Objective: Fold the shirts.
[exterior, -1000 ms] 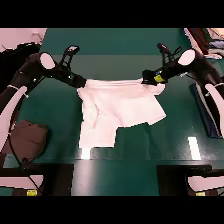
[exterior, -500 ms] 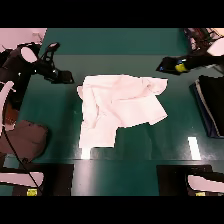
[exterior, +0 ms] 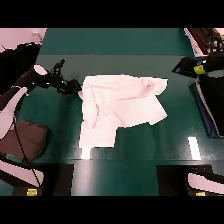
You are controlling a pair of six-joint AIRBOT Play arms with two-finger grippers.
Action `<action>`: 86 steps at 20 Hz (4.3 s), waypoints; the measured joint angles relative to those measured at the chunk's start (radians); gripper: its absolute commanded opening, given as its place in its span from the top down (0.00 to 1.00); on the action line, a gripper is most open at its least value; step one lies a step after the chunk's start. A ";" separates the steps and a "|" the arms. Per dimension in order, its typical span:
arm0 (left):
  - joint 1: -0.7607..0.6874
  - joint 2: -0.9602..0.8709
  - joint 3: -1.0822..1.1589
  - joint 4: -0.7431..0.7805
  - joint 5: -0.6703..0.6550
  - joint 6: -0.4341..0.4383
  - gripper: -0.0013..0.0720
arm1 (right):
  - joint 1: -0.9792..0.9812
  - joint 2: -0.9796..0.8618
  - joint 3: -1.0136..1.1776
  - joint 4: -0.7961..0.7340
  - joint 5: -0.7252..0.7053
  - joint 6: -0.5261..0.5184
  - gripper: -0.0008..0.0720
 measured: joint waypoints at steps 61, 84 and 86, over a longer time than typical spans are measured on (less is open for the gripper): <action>0.026 0.370 0.424 0.105 -0.203 -0.021 0.95 | -0.049 -0.010 0.272 -0.240 0.168 -0.015 0.97; 0.173 0.430 -0.269 0.255 -0.339 -0.066 0.30 | -0.137 0.167 -0.253 0.071 -0.076 -0.076 0.52; 0.176 0.492 -0.399 0.256 -0.316 -0.061 0.30 | -0.138 0.229 -0.302 0.069 -0.082 -0.077 0.52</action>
